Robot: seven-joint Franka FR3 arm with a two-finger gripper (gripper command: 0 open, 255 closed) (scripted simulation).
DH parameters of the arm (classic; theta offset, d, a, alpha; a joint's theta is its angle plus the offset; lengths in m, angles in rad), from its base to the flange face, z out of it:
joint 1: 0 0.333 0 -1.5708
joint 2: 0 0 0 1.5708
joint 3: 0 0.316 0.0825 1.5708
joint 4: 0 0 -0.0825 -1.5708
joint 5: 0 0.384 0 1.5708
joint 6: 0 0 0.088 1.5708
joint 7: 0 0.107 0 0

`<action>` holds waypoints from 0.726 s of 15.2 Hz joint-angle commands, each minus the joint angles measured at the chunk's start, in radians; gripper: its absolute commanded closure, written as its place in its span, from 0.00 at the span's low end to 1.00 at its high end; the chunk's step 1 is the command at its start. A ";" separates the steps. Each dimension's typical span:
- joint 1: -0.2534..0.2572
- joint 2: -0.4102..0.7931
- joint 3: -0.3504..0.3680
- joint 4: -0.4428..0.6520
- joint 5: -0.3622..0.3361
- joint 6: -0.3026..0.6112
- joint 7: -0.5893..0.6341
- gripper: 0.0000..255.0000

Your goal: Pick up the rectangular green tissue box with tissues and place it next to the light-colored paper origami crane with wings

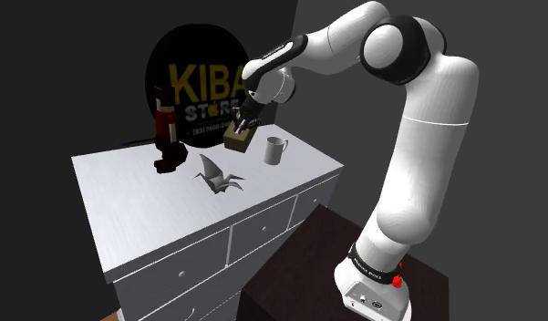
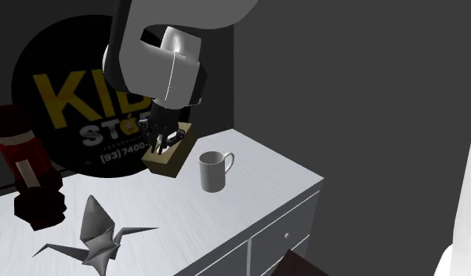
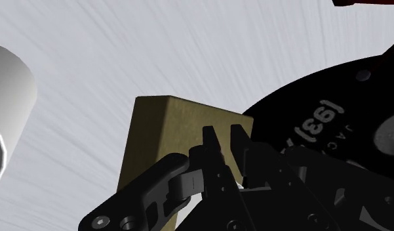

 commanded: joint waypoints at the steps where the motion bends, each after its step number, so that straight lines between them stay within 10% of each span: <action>1: -0.001 0.000 -0.001 0.000 0.000 0.001 0.000 1.00; 2: -0.001 0.000 -0.001 0.001 0.000 0.001 0.000 0.00; 11: 0.000 -0.105 -0.027 -0.016 -0.071 -0.080 0.046 0.00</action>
